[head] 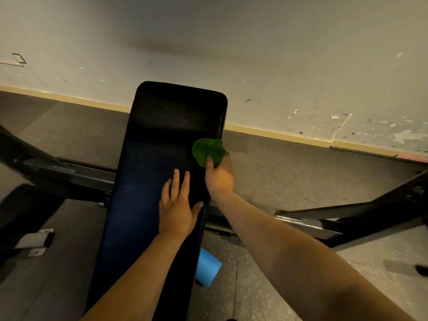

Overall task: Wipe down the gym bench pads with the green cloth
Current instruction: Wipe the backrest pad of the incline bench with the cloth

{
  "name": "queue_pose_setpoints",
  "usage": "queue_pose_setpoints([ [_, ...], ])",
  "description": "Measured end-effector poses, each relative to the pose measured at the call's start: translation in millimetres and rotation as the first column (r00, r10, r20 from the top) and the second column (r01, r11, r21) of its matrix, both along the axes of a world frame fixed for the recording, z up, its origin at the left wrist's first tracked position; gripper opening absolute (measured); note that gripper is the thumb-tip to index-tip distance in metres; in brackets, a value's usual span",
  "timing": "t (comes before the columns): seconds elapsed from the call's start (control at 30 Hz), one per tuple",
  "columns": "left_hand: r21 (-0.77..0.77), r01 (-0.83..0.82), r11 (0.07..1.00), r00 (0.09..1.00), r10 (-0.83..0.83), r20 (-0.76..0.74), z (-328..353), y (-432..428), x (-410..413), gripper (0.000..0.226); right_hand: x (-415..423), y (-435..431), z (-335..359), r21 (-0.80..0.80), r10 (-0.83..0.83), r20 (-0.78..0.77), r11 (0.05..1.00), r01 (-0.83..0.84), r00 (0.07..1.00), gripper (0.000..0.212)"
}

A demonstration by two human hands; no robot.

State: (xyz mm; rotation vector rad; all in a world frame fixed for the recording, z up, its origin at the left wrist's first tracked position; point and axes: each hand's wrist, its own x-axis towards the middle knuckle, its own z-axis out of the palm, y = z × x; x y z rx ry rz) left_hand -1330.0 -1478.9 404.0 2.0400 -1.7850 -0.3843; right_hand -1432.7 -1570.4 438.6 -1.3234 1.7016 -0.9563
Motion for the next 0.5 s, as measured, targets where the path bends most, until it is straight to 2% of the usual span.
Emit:
queue_pose_setpoints([
  [0.1,-0.014,0.009,1.000,0.999,-0.010,-0.040,-8,10,1,0.087,-1,34,-20,-0.062,-0.055,0.078,0.996,0.060,0.995,0.027],
  [0.27,0.014,0.008,1.000,0.999,-0.007,-0.035,-8,14,0,0.085,0,83,-47,0.000,-0.046,0.138,0.999,0.047,0.989,0.031],
  [0.4,0.091,-0.052,0.994,0.999,0.053,-0.007,-13,37,0,0.087,-12,85,-43,0.080,0.037,0.001,0.996,-0.037,0.999,0.037],
  [0.5,0.109,-0.069,0.992,0.997,0.072,-0.028,-29,63,5,0.088,-13,60,-25,-0.015,0.036,-0.013,0.999,-0.036,0.999,0.045],
])
